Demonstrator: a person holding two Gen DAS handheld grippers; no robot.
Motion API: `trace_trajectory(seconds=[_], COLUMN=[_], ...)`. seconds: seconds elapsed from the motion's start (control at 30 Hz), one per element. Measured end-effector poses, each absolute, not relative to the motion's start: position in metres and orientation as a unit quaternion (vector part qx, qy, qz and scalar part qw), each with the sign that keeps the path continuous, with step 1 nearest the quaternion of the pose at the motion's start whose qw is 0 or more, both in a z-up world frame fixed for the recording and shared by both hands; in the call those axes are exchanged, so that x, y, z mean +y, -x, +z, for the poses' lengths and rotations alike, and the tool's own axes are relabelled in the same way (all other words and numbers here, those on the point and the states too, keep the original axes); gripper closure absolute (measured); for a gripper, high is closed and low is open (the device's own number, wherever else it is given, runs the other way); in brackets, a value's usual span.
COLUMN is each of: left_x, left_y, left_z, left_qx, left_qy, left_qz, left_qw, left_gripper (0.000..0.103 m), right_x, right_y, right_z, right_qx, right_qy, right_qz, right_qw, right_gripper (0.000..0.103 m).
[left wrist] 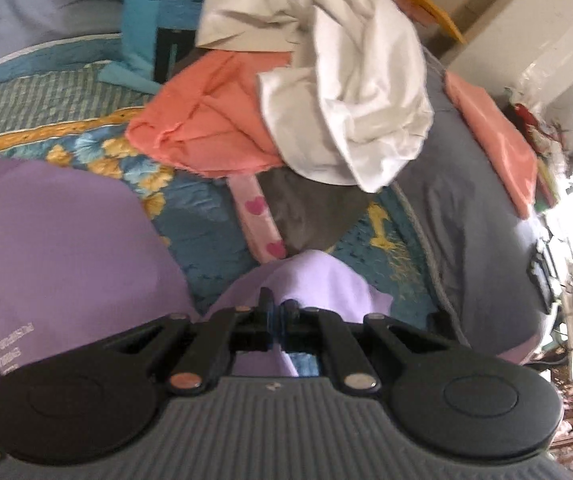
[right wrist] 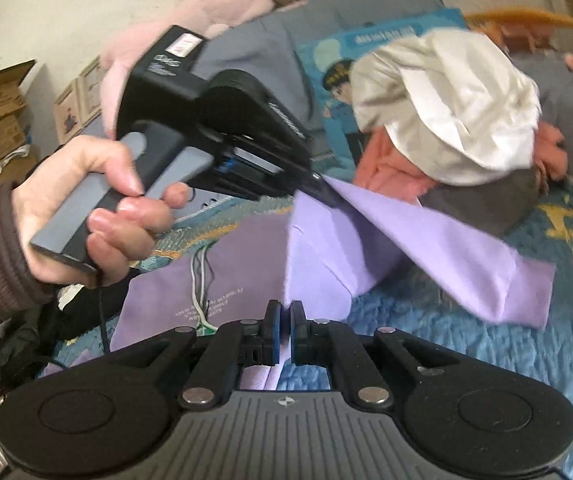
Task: Fold clothes
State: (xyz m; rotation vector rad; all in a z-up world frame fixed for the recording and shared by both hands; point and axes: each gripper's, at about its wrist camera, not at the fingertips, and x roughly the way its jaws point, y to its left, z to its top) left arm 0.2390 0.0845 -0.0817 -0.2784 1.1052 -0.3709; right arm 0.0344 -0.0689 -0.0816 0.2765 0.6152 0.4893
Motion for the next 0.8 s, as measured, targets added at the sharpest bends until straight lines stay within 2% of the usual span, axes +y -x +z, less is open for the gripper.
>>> trace_trajectory(seconds=[0.03,0.17,0.27,0.33,0.4,0.8], left_x=[0.085,0.088,0.090,0.091,0.091,0.118], left_y=[-0.238,-0.239,-0.240,-0.240,-0.239,-0.245], left_z=[-0.082,-0.082,-0.078,-0.074,-0.069,-0.026], left_qx=[0.519,0.512,0.507,0.506,0.502,0.477], left_qy=[0.131,0.138,0.138,0.136,0.132,0.125], left_qz=[-0.172,-0.163,-0.161,-0.162,-0.166,-0.151], left_qw=[0.827,0.832,0.835,0.836,0.838,0.857], left_gripper=[0.101,0.101,0.101,0.101,0.101,0.101], right_x=[-0.071,-0.081,-0.086,-0.079,-0.069,0.029], right_y=[-0.034,-0.026,-0.019,-0.020,-0.021,-0.049], right_z=[-0.085,-0.107,-0.128,-0.140,-0.147,-0.174], right_qx=[0.308,0.353,0.394,0.418,0.431,0.494], right_qy=[-0.141,-0.185,-0.226,-0.232,-0.241,-0.276], right_qz=[0.232,0.225,0.245,0.264,0.293,0.358], right_qw=[0.912,0.889,0.857,0.837,0.818,0.743], right_gripper=[0.092,0.086,0.069,0.053,0.044,0.042])
